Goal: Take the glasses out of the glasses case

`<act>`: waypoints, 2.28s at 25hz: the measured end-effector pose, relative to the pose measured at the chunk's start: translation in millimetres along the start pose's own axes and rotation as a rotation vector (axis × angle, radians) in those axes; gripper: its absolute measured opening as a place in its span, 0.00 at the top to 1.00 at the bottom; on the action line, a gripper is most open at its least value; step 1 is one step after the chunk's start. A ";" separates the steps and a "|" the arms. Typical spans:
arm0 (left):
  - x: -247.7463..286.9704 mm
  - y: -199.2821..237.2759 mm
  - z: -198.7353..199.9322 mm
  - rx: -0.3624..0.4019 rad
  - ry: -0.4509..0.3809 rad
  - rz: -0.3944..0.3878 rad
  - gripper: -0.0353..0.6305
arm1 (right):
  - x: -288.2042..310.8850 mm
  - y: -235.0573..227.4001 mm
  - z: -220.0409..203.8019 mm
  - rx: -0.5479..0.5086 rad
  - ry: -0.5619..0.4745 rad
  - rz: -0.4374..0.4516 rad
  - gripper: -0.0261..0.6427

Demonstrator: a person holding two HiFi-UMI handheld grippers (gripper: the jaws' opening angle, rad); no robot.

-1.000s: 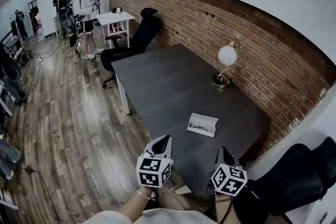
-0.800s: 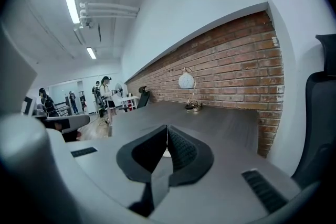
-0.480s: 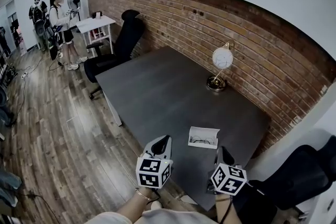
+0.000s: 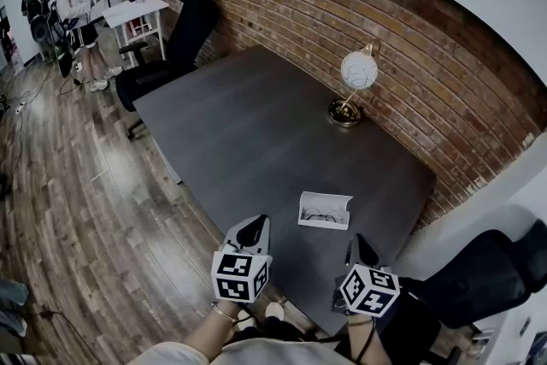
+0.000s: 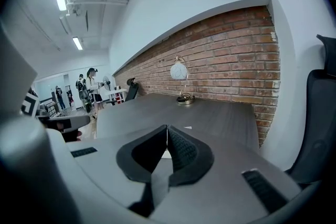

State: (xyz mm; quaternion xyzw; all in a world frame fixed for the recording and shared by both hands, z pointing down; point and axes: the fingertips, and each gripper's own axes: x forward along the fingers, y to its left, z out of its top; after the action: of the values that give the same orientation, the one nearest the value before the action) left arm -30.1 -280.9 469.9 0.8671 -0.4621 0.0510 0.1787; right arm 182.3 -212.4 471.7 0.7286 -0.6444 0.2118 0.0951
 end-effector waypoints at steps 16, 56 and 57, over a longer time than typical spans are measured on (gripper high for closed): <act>-0.4 -13.4 -7.6 0.014 0.020 0.041 0.92 | 8.4 -3.6 -2.3 -0.053 0.025 0.065 0.91; 3.2 6.1 -41.8 0.009 0.096 0.162 0.92 | 71.8 -3.2 -34.5 -0.507 0.276 0.447 0.81; 4.8 5.9 -43.4 0.006 0.100 0.162 0.92 | 74.0 -2.7 -35.9 -0.525 0.283 0.455 0.81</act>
State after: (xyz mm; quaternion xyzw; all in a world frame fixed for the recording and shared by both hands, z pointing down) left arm -29.0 -272.1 513.1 0.8238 -0.5211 0.1102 0.1941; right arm 184.1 -263.7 536.0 0.4812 -0.8027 0.1537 0.3170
